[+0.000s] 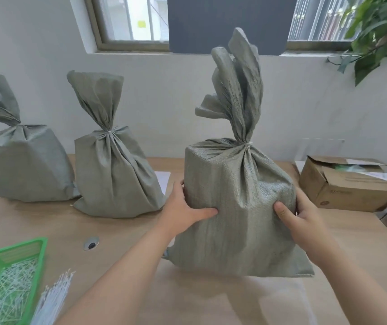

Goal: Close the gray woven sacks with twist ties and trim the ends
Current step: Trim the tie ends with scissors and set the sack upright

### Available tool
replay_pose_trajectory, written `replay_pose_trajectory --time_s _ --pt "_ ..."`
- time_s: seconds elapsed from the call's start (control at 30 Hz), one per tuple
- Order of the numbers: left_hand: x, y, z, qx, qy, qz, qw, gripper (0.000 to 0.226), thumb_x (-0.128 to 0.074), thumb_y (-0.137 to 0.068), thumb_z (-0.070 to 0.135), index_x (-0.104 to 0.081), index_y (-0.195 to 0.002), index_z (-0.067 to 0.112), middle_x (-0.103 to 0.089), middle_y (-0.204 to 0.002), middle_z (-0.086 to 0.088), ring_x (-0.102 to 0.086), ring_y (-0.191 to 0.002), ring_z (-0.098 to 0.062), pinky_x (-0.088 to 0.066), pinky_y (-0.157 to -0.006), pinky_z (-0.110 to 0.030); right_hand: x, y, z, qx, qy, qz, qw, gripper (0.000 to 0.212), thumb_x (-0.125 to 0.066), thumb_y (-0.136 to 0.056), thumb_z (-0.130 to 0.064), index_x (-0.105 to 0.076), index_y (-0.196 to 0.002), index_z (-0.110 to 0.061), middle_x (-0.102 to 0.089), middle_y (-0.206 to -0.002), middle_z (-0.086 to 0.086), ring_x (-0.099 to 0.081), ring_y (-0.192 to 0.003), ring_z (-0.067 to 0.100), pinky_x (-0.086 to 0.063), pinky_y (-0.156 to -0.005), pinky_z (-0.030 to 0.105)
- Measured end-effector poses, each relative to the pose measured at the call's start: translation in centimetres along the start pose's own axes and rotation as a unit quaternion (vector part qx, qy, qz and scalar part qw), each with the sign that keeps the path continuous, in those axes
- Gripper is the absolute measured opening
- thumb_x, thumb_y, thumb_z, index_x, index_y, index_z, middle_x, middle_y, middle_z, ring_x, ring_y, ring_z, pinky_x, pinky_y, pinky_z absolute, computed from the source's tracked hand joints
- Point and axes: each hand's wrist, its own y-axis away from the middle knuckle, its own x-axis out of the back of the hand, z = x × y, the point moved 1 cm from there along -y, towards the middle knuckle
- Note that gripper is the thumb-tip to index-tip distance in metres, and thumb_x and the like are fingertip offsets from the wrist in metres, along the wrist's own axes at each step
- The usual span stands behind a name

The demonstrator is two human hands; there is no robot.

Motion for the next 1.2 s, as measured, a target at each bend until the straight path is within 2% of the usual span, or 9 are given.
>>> replay_pose_trajectory --time_s 0.13,0.27,0.33,0.43,0.57,0.77,0.97,1.1,1.2 --pt "-0.9 -4.9 -0.1 0.003 -0.005 -0.008 1.000 0.109 -0.098 -0.059 0.035 -0.030 -0.143 0.025 -0.049 -0.122 0.023 -0.054 -0.113 -0.001 -0.051 -0.098 -0.032 0.0 -4.7 1.3 0.003 0.006 0.006 1.000 0.039 -0.062 -0.096 -0.016 -0.056 -0.130 -0.034 -0.069 -0.114 -0.021 -0.063 -0.108 -0.001 -0.051 -0.093 0.034" --pt "-1.8 -9.3 -0.9 0.009 -0.012 -0.002 1.000 0.105 -0.097 -0.063 0.030 -0.029 -0.142 0.021 -0.050 -0.121 0.019 -0.055 -0.114 -0.006 -0.047 -0.085 -0.021 -0.4 -9.2 2.5 0.002 -0.003 -0.005 1.000 0.039 -0.060 -0.097 -0.013 -0.055 -0.131 -0.033 -0.069 -0.110 -0.026 -0.063 -0.102 -0.007 -0.048 -0.082 0.020" --pt "-1.9 -11.4 -1.3 0.012 -0.016 0.000 1.000 0.106 -0.097 -0.063 0.032 -0.029 -0.143 0.021 -0.051 -0.125 0.015 -0.054 -0.118 -0.009 -0.047 -0.086 -0.022 -0.6 -11.4 3.2 0.005 -0.004 -0.003 1.000 0.039 -0.060 -0.098 -0.014 -0.055 -0.132 -0.031 -0.068 -0.113 -0.021 -0.064 -0.105 -0.004 -0.050 -0.085 0.022" --pt "-1.9 -14.3 -1.9 0.014 -0.028 0.001 1.000 0.108 -0.097 -0.061 0.038 -0.028 -0.143 0.027 -0.051 -0.127 0.015 -0.054 -0.121 -0.012 -0.049 -0.098 -0.033 -0.9 -14.4 4.6 0.009 -0.001 -0.002 1.000 0.039 -0.061 -0.097 -0.016 -0.055 -0.132 -0.032 -0.068 -0.119 -0.016 -0.063 -0.111 0.003 -0.051 -0.095 0.032" --pt "-1.6 -17.6 -2.8 0.015 -0.025 0.000 1.000 0.100 -0.096 -0.064 0.031 -0.028 -0.137 0.029 -0.050 -0.124 0.016 -0.054 -0.121 -0.011 -0.047 -0.096 -0.030 -2.0 -17.4 6.3 0.011 0.000 0.002 1.000 0.038 -0.062 -0.097 -0.018 -0.055 -0.131 -0.033 -0.067 -0.121 -0.015 -0.062 -0.115 0.006 -0.050 -0.101 0.038" --pt "-0.9 -20.7 -4.3 0.020 -0.029 0.006 0.999 0.105 -0.095 -0.066 0.027 -0.027 -0.146 0.021 -0.049 -0.118 0.020 -0.055 -0.118 -0.011 -0.047 -0.094 -0.029 -3.9 -20.1 8.5 0.010 -0.008 0.003 1.000 0.035 -0.061 -0.097 -0.018 -0.055 -0.129 -0.032 -0.068 -0.118 -0.016 -0.062 -0.114 0.005 -0.049 -0.103 0.040" --pt "-0.5 -21.2 -6.3 0.020 -0.025 0.007 0.999 0.095 -0.093 -0.070 0.029 -0.029 -0.141 0.026 -0.050 -0.120 0.023 -0.053 -0.108 0.006 -0.046 -0.091 -0.024 -5.2 -20.7 9.5 0.016 0.007 -0.005 1.000 0.041 -0.059 -0.098 -0.017 -0.051 -0.136 -0.030 -0.065 -0.121 -0.018 -0.059 -0.115 0.001 -0.046 -0.098 0.027" --pt "-0.1 -21.3 -6.5 0.021 -0.024 -0.015 0.999 0.107 -0.095 -0.066 0.035 -0.027 -0.148 0.025 -0.052 -0.129 0.018 -0.054 -0.123 -0.008 -0.047 -0.104 -0.034 -4.8 -20.4 9.8 0.001 0.012 -0.015 1.000 0.035 -0.059 -0.099 -0.024 -0.053 -0.132 -0.031 -0.066 -0.119 -0.016 -0.060 -0.113 0.003 -0.048 -0.102 0.035" --pt "0.0 -21.2 -6.4 0.010 -0.025 -0.018 0.999 0.117 -0.096 -0.061 0.036 -0.024 -0.152 0.026 -0.051 -0.138 0.015 -0.051 -0.129 -0.007 -0.045 -0.109 -0.036 -4.6 -20.1 9.6 -0.005 0.002 -0.028 1.000 0.035 -0.061 -0.097 -0.030 -0.053 -0.131 -0.032 -0.066 -0.122 -0.016 -0.060 -0.116 0.004 -0.048 -0.105 0.041"
